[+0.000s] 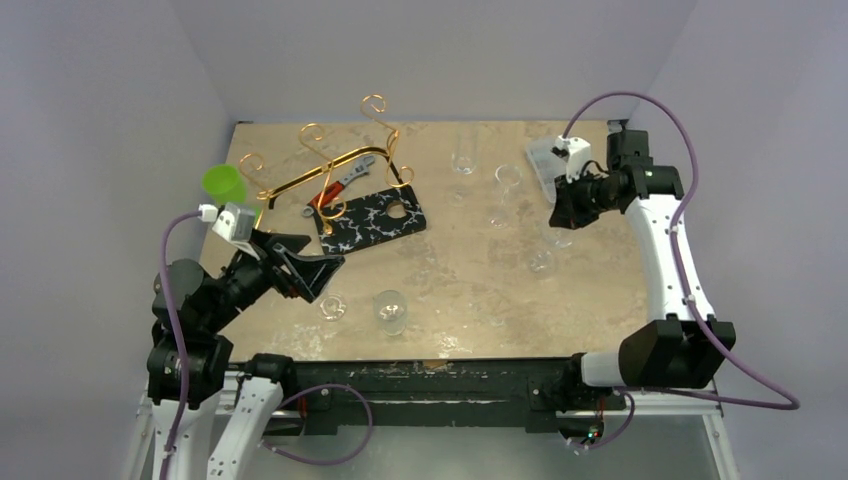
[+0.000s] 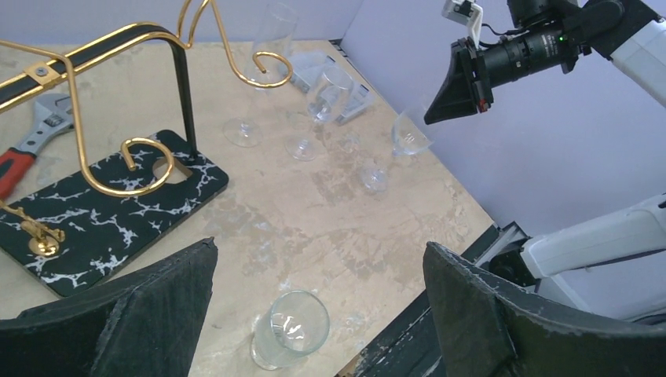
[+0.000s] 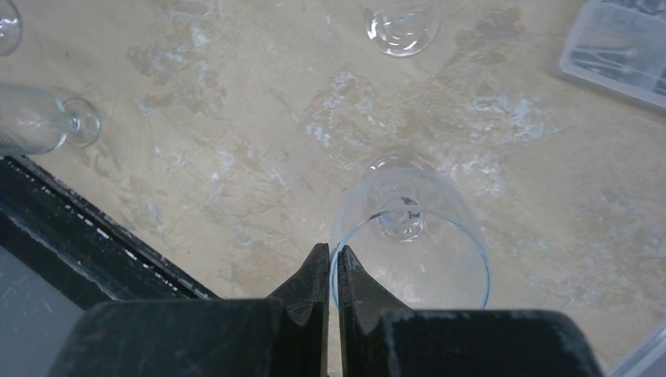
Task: Place the wine glass upside down on the wine glass rack
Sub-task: Pick up the wine glass at the center of the board, then turn the wine glass upside down at the wine rack.
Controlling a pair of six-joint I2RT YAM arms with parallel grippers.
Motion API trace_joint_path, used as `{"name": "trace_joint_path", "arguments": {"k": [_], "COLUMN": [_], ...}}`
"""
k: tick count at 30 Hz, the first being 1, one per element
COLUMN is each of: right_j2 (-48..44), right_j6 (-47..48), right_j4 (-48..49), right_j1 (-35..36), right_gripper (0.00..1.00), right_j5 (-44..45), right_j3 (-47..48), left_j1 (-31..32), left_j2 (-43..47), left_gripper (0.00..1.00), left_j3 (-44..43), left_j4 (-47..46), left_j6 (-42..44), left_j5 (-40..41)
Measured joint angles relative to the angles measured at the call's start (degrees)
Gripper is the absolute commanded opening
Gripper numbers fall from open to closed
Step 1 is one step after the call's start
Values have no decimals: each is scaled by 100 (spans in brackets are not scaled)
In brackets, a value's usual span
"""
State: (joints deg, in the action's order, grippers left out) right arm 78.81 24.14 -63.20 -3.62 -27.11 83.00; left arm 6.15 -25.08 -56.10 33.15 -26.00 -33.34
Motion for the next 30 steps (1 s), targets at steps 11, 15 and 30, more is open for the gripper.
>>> {"name": "trace_joint_path", "arguments": {"k": [11,15,30], "right_j2": [-98,-98,-44], "right_j6": [-9,-4,37], "right_j4": [-66,-66,-284], "right_j1": [855,933,935], "right_gripper": [0,0,0], "right_j5": [-452,-691,-1163], "right_j3": [-365,-369,424], "left_j1": [376,820,2256], "left_j2": [-354,-490,-1351], "left_gripper": [100,100,100], "left_j3": [162,162,0], "left_j4": [-313,-339,-223], "left_j6": [-553,-599,-612], "left_j5": [-343,-177,1137]}}
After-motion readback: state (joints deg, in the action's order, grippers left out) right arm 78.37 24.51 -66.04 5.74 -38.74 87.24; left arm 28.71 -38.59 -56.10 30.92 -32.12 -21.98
